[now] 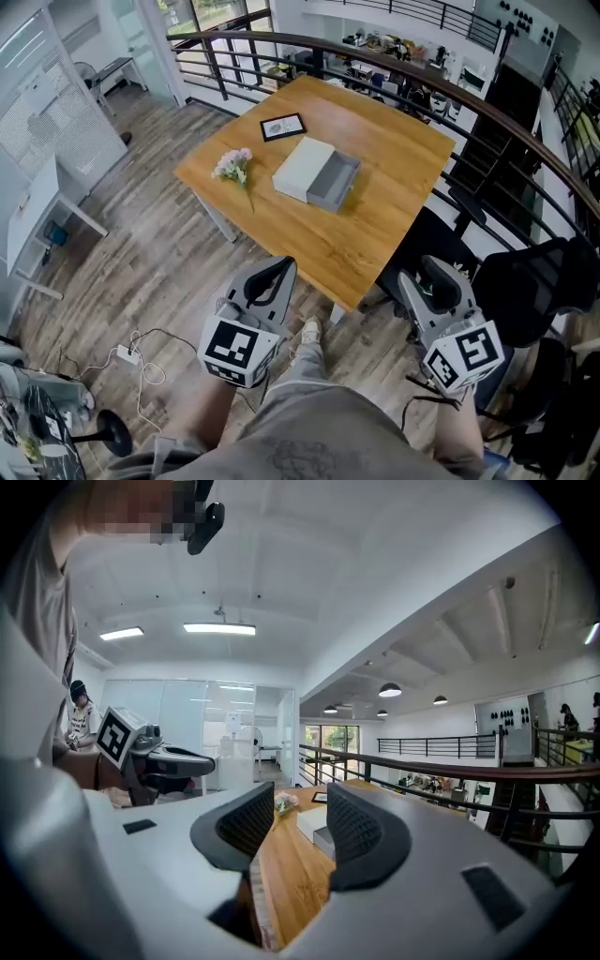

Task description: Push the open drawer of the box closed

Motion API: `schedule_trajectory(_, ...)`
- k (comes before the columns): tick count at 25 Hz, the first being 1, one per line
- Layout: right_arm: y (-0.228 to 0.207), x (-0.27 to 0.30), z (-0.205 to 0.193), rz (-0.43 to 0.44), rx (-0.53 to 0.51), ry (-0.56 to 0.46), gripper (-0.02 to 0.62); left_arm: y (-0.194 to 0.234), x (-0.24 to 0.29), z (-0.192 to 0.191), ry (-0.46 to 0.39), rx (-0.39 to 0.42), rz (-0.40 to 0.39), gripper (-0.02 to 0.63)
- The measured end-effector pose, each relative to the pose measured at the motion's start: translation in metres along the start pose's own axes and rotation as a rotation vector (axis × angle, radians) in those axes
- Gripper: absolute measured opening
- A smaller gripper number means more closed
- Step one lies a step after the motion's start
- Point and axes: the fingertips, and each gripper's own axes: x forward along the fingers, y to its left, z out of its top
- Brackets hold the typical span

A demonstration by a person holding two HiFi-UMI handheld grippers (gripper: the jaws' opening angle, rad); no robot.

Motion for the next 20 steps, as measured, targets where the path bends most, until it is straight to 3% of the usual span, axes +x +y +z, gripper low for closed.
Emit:
schedule_trajectory(11, -0.055, 0.127, -0.032, -0.018, 0.054, 0.170, 0.184, 0.085, 0.107, -0.025, 0.100, -0.019, -0.089, 0.015)
schedule_trajectory(20, -0.089, 0.201, -0.057, -0.033, 0.046, 0.358, 0.184, 0.134, 0.159, -0.050, 0.194, -0.065, -0.140, 0.017)
